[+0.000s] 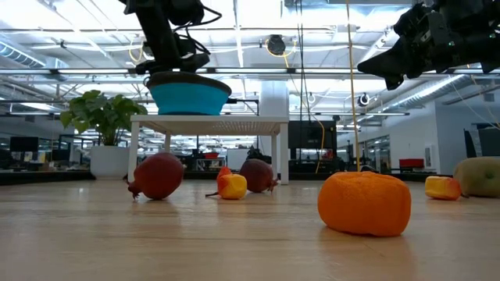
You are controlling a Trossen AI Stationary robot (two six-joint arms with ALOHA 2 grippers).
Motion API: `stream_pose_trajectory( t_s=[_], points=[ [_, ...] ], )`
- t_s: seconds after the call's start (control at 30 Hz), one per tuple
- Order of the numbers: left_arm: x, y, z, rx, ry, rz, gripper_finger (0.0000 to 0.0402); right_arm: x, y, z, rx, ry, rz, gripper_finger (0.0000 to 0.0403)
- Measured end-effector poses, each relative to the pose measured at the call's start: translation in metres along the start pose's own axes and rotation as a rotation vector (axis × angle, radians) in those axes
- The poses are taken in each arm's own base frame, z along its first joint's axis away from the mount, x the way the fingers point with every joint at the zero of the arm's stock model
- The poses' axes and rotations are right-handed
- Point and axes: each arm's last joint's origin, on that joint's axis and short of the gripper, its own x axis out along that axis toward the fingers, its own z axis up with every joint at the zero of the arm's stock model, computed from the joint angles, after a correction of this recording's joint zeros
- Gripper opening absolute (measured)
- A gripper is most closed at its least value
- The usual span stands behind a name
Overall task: Pick & Place Fruit
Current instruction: Put the mango into the strainer bowl on the shelf, then put the pomegranate into the strainer bowl on the shelf
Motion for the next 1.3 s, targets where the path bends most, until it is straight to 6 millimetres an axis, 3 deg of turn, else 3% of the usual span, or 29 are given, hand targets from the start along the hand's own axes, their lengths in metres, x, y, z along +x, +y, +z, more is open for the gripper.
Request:
stream_pose_trajectory(
  t_s=[0.4,0.8,0.9,1.07,1.3],
  points=[
    [0.005,0.008,0.003,0.034,0.027,-0.034,0.0227,0.0,0.0,0.0,0.0,0.0,0.0,0.0],
    [-0.001,0.012,0.013,0.076,-0.061,-0.046,0.0306,0.0,0.0,0.0,0.0,0.0,0.0,0.0],
    [-0.017,0.014,0.027,0.051,-0.129,-0.065,0.0308,0.0,0.0,0.0,0.0,0.0,0.0,0.0],
    [-0.066,0.008,0.051,0.039,-0.208,-0.137,0.028,0.0,0.0,0.0,0.0,-0.001,0.0,0.0],
    [-0.122,-0.03,0.038,0.139,-0.208,-0.311,0.0196,0.0,0.0,0.0,0.0,0.0,0.0,0.0]
  ],
)
